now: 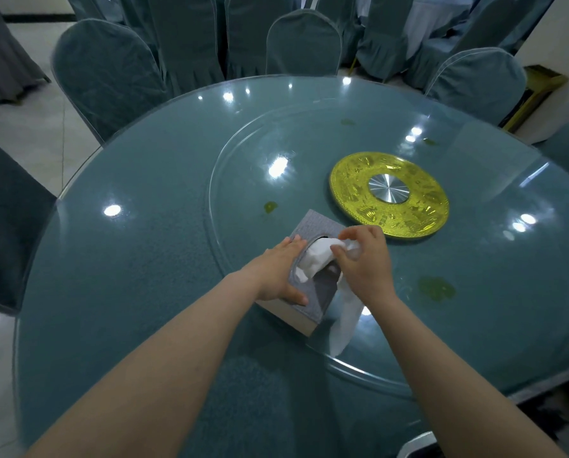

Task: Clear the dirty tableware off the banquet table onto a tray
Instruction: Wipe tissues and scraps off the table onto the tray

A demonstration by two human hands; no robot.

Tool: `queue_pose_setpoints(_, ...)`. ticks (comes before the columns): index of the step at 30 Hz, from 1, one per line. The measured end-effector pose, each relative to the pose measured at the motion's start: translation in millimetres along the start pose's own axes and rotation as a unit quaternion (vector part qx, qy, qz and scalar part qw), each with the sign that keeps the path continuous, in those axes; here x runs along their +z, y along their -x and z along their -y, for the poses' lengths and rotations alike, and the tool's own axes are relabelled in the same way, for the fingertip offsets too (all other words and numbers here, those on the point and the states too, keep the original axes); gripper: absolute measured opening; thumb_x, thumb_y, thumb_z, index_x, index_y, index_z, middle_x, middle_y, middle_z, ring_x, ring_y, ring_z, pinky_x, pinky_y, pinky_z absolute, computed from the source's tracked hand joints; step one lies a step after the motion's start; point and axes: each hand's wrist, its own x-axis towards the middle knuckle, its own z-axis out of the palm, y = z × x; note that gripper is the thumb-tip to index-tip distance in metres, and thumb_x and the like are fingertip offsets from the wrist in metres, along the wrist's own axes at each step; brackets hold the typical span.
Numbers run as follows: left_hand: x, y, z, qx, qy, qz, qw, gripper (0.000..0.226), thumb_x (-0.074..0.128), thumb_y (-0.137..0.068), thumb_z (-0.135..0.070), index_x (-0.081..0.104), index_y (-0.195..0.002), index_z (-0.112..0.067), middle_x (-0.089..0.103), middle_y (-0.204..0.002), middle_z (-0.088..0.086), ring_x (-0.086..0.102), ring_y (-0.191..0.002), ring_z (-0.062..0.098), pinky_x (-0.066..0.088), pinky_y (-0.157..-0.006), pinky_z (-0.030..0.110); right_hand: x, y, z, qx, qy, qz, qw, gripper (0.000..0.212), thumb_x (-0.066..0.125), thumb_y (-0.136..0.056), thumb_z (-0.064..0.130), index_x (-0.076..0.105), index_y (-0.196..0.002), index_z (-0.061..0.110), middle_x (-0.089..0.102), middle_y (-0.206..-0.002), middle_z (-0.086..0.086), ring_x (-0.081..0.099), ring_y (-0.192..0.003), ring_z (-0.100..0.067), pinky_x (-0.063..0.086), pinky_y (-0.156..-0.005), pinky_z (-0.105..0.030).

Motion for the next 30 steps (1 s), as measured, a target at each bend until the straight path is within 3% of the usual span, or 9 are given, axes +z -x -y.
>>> queue_pose_setpoints(2, 0.0, 0.8, -0.3, 0.002, 0.006, -0.002, 1.0, 0.12, 0.081, -0.067, -0.044, 0.0, -0.152, -0.021, -0.001, -0.161, -0.004, -0.006, -0.146, 0.01, 0.007, -0.12, 0.038, -7.0, 6.1, 1.2, -0.092, 0.098, 0.046, 0.99, 0.018, 0.079, -0.072, 0.011, 0.069, -0.087, 0.014, 0.052, -0.1, -0.005, 0.054, -0.083, -0.018, 0.043, -0.068, -0.025)
queue_pose_setpoints(4, 0.1, 1.3, -0.8, 0.004, 0.006, -0.005, 1.0, 0.12, 0.082, -0.067, -0.043, 0.001, -0.152, -0.022, 0.0, -0.161, -0.004, -0.006, -0.146, 0.01, 0.007, -0.119, 0.037, -10.6, 10.0, 5.9, -0.182, 0.17, 0.088, 0.965, 0.019, 0.083, -0.067, 0.013, 0.073, -0.084, 0.015, 0.06, -0.098, -0.009, 0.06, -0.084, -0.026, 0.049, -0.057, -0.033)
queue_pose_setpoints(8, -0.6, 1.5, -1.4, 0.003, 0.001, -0.007, 1.0, 0.12, 0.082, -0.066, -0.043, 0.001, -0.152, -0.021, 0.001, -0.161, -0.003, -0.005, -0.146, 0.012, 0.009, -0.119, 0.037, -3.6, 3.1, 15.5, -0.306, 0.26, 0.125, 0.907, 0.017, 0.086, -0.058, 0.008, 0.072, -0.065, 0.015, 0.064, -0.076, -0.006, 0.061, -0.066, -0.029, 0.045, -0.047, -0.027)
queue_pose_setpoints(11, -0.9, 0.8, -0.9, 0.001, 0.006, -0.005, 1.0, 0.12, 0.082, -0.067, -0.043, 0.0, -0.152, -0.023, 0.0, -0.161, -0.004, -0.005, -0.146, 0.011, 0.007, -0.118, 0.036, 3.1, -5.6, 11.7, -0.171, 0.294, 0.117, 0.933, 0.002, 0.07, -0.081, 0.016, 0.071, -0.083, 0.015, 0.065, -0.091, -0.003, 0.054, -0.089, -0.027, 0.044, -0.061, -0.033)
queue_pose_setpoints(13, -0.6, 0.8, -0.3, 0.002, 0.013, -0.005, 1.0, 0.12, 0.082, -0.067, -0.043, 0.0, -0.152, -0.023, 0.0, -0.161, -0.005, -0.005, -0.146, 0.011, 0.006, -0.118, 0.037, 6.9, -9.3, 4.0, -0.087, 0.279, 0.108, 0.95, 0.011, 0.057, -0.092, 0.02, 0.068, -0.096, 0.017, 0.063, -0.103, 0.0, 0.046, -0.099, -0.025, 0.039, -0.07, -0.034)
queue_pose_setpoints(19, 0.8, 1.0, 1.3, 0.007, 0.02, -0.01, 1.0, 0.12, 0.082, -0.066, -0.043, 0.001, -0.152, -0.023, 0.0, -0.161, -0.005, -0.005, -0.146, 0.011, 0.006, -0.118, 0.036, 15.3, -18.6, 6.6, 0.047, 0.186, 0.097, 0.977, 0.014, 0.052, -0.094, 0.018, 0.064, -0.1, 0.02, 0.061, -0.109, -0.002, 0.05, -0.104, -0.026, 0.036, -0.072, -0.031)
queue_pose_setpoints(25, 0.9, -0.2, 3.1, 0.01, 0.029, -0.013, 0.999, 0.12, 0.083, -0.065, -0.042, 0.004, -0.152, -0.023, 0.001, -0.161, -0.005, -0.004, -0.146, 0.011, 0.008, -0.12, 0.039, 5.9, -5.3, 15.7, -0.03, 0.145, 0.07, 0.986, 0.009, 0.065, -0.081, 0.016, 0.061, -0.089, 0.019, 0.055, -0.099, -0.001, 0.056, -0.085, -0.024, 0.04, -0.062, -0.03)
queue_pose_setpoints(28, 1.4, -1.0, 5.2, 0.009, 0.035, -0.013, 0.999, 0.12, 0.083, -0.065, -0.042, 0.003, -0.152, -0.023, 0.001, -0.161, -0.006, -0.005, -0.146, 0.01, 0.008, -0.119, 0.037, 3.2, 8.8, 13.1, -0.019, 0.165, 0.124, 0.978, 0.027, 0.075, -0.074, 0.035, 0.059, -0.09, 0.02, 0.056, -0.1, 0.002, 0.053, -0.09, -0.017, 0.044, -0.066, -0.032)
queue_pose_setpoints(30, 0.9, -1.7, 6.3, 0.006, 0.031, -0.012, 0.999, 0.12, 0.083, -0.064, -0.042, 0.003, -0.152, -0.024, 0.002, -0.161, -0.006, -0.004, -0.146, 0.01, 0.009, -0.12, 0.038, 6.3, 10.5, 13.0, 0.015, 0.173, 0.13, 0.976, 0.024, 0.072, -0.077, 0.033, 0.06, -0.093, 0.02, 0.056, -0.106, 0.002, 0.053, -0.096, -0.018, 0.044, -0.071, -0.032)
